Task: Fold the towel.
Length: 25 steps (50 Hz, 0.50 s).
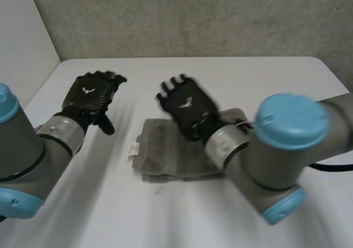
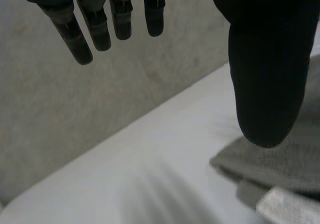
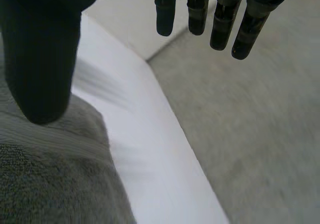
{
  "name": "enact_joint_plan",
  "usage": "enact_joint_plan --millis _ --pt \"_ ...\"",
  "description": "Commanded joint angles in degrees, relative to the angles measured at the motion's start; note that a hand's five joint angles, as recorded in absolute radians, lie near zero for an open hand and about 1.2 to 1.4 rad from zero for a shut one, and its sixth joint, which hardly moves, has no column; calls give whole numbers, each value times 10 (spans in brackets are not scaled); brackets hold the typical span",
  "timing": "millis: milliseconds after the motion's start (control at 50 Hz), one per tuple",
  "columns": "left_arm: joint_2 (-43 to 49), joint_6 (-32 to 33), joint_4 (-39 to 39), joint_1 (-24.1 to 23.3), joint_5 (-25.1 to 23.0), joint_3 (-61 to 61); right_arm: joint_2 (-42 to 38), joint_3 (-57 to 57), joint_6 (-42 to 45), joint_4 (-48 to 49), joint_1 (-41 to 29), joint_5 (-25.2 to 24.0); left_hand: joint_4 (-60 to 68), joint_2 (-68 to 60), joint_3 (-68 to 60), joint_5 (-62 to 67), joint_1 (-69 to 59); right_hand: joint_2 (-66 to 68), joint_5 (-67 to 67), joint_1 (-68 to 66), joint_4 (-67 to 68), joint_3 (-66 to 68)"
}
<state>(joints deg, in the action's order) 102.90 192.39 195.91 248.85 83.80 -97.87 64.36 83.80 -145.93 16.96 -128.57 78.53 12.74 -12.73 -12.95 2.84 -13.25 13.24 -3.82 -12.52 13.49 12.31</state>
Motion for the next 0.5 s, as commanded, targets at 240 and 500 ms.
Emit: enact_joint_plan --millis 240,500 --pt "201 6 -21 -128 65 134 71 201 -148 -102 263 -70 20 -20 -18 19 -15 -32 38 25 -35 -23" --pt "240 18 -49 -176 90 133 -3 190 -132 -32 294 -138 17 -17 -15 16 -12 668 -662 -675 665 677"
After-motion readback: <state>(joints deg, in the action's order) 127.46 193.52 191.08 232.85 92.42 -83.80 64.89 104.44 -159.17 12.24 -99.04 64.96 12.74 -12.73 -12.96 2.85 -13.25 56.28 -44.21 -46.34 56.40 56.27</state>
